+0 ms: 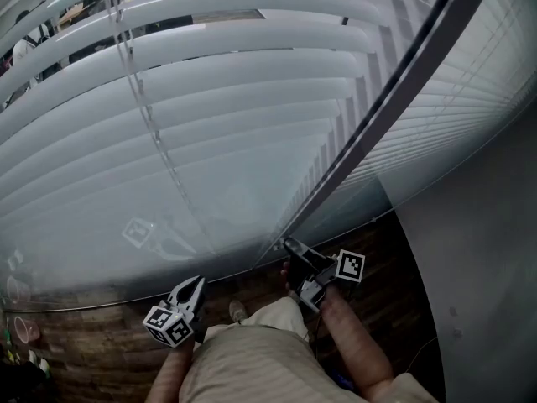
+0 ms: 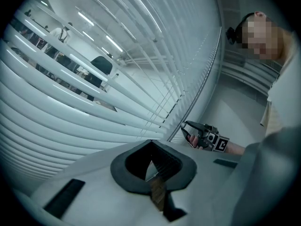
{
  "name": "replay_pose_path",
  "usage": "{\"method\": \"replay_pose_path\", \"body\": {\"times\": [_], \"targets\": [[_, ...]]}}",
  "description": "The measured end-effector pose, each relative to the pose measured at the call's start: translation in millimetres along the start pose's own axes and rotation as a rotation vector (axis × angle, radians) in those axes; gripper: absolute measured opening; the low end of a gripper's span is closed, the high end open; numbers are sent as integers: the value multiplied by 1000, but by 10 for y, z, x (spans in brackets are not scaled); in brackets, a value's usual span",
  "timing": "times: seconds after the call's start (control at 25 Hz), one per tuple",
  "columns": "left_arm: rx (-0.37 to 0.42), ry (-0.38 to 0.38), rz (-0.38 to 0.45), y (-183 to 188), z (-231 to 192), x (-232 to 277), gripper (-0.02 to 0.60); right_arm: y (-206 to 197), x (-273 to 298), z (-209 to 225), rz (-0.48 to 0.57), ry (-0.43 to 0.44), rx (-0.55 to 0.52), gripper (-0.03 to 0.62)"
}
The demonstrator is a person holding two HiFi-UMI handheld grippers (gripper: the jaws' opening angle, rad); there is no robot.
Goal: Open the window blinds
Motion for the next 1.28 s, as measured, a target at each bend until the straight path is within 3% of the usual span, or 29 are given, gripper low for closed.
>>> {"method": "replay_pose_path", "body": {"times": [0.12, 0.28, 0.56, 0.8, 0.88, 0.96, 1.12, 1.28], "targets": [[-4, 1, 1, 7, -6, 13, 11, 4, 3, 24, 1, 35, 79, 127], [-10, 3, 3, 18, -23, 35, 11, -3, 31, 67, 4, 143, 321, 127], [-8, 3, 2, 18, -24, 65, 11, -15, 46, 153, -16, 270, 596, 127], [-6, 0, -2, -3, 3, 76, 11, -33, 42, 158, -29, 293, 661, 127], [-4, -2, -4, -8, 17, 83, 11, -20, 43, 134, -20, 266, 579, 127], [-3, -3, -4, -7, 32, 87, 11, -10, 30, 72, -24, 194, 361, 130], [15, 4, 5, 55, 37, 73, 11, 9, -64, -82, -63, 62, -75, 204], [44, 26, 20, 211, 82, 60, 11, 164, -205, -286, -21, -71, -482, 215]]}}
Point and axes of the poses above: the fingertips, and each gripper's own axes: x forward along the fingers, z to its right, y out of its top, the point moved 1 cm from there along -x, backward along the fingers, and after that the axes turned 3 degrees about -y, right-handed, at the moved point
